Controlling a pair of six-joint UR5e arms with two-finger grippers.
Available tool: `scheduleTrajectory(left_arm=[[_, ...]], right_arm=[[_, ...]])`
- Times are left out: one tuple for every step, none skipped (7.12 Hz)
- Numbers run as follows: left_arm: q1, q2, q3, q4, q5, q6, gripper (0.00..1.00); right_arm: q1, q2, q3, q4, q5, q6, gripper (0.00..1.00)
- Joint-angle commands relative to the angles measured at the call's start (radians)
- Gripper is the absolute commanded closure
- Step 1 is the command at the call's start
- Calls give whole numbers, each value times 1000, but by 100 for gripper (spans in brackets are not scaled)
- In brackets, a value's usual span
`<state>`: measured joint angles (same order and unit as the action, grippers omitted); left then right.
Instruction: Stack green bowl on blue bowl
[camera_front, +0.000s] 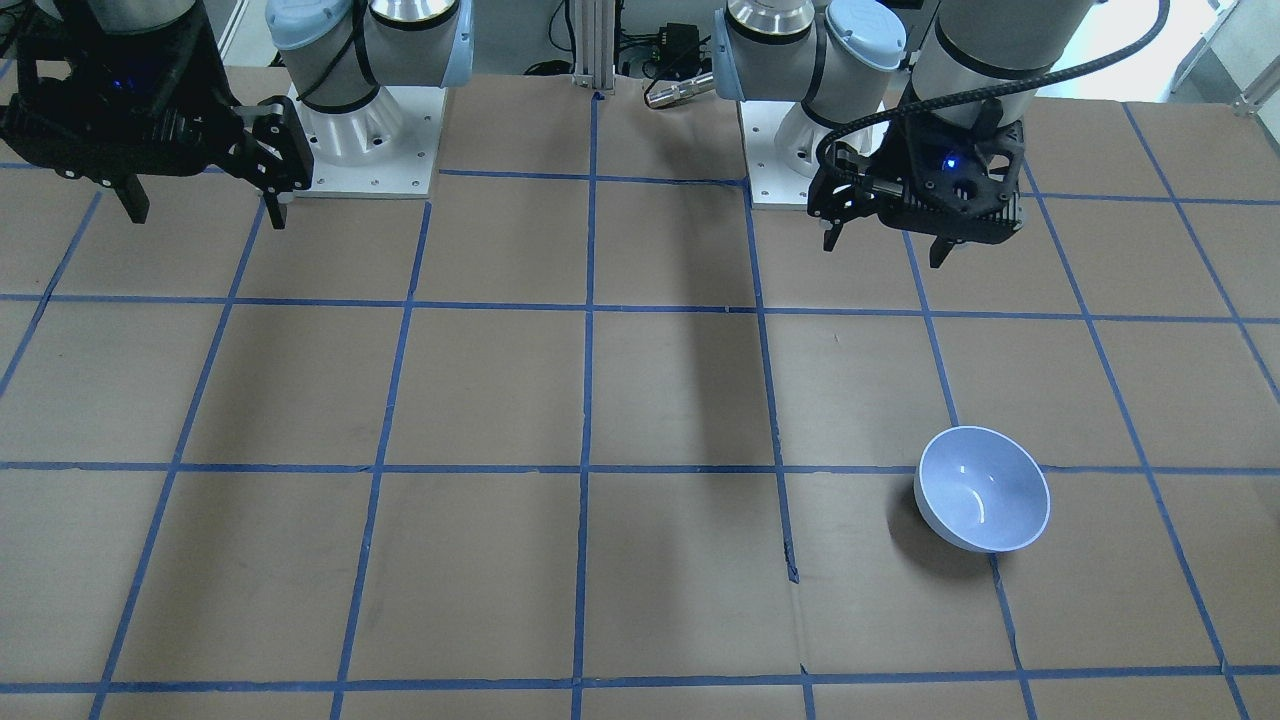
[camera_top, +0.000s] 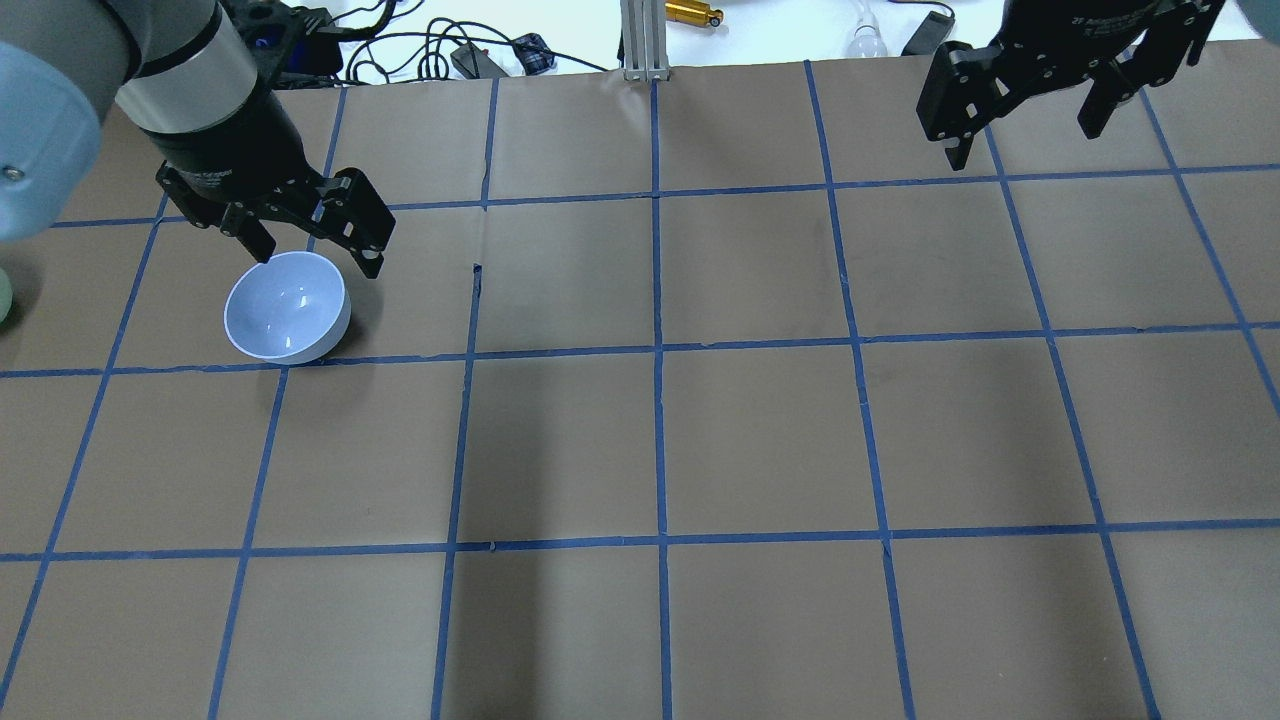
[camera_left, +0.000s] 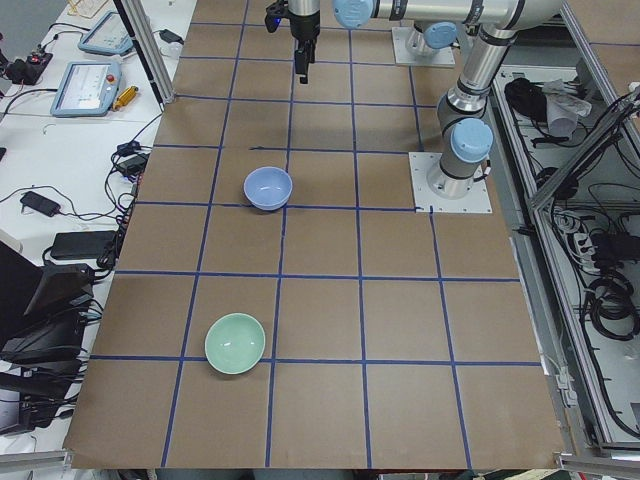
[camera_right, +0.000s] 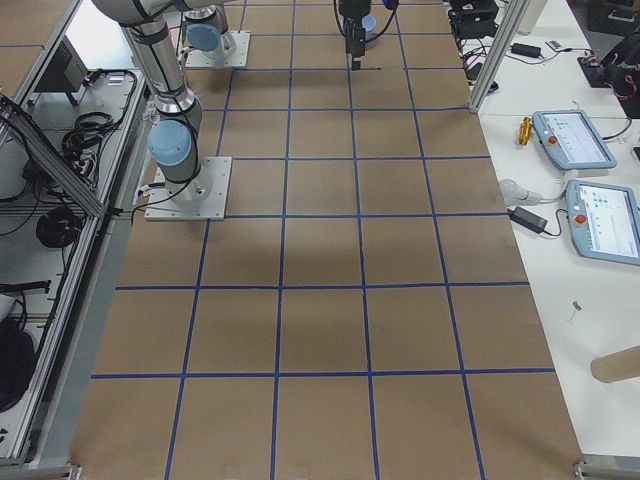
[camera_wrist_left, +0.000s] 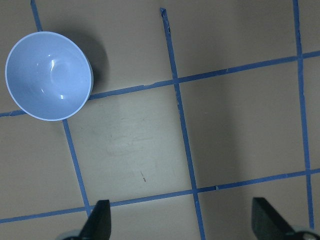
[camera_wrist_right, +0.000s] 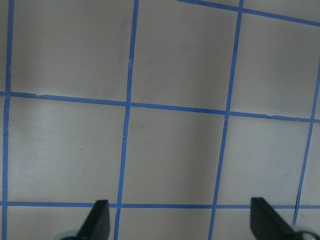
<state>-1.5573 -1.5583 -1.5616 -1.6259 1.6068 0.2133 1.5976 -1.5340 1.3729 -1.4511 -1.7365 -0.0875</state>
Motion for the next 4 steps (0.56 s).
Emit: scheduleTrajectory(left_arm=[[5, 10, -12, -2, 19, 18, 0], [22, 0, -12, 4, 116, 53, 0], [70, -8, -12, 33, 133, 189, 0], [118, -9, -11, 38, 131, 289, 0]], right_arm=[[1, 0, 0, 0, 0, 0, 0], [1, 0, 0, 0, 0, 0, 0], [1, 0, 0, 0, 0, 0, 0], [1, 0, 0, 0, 0, 0, 0]])
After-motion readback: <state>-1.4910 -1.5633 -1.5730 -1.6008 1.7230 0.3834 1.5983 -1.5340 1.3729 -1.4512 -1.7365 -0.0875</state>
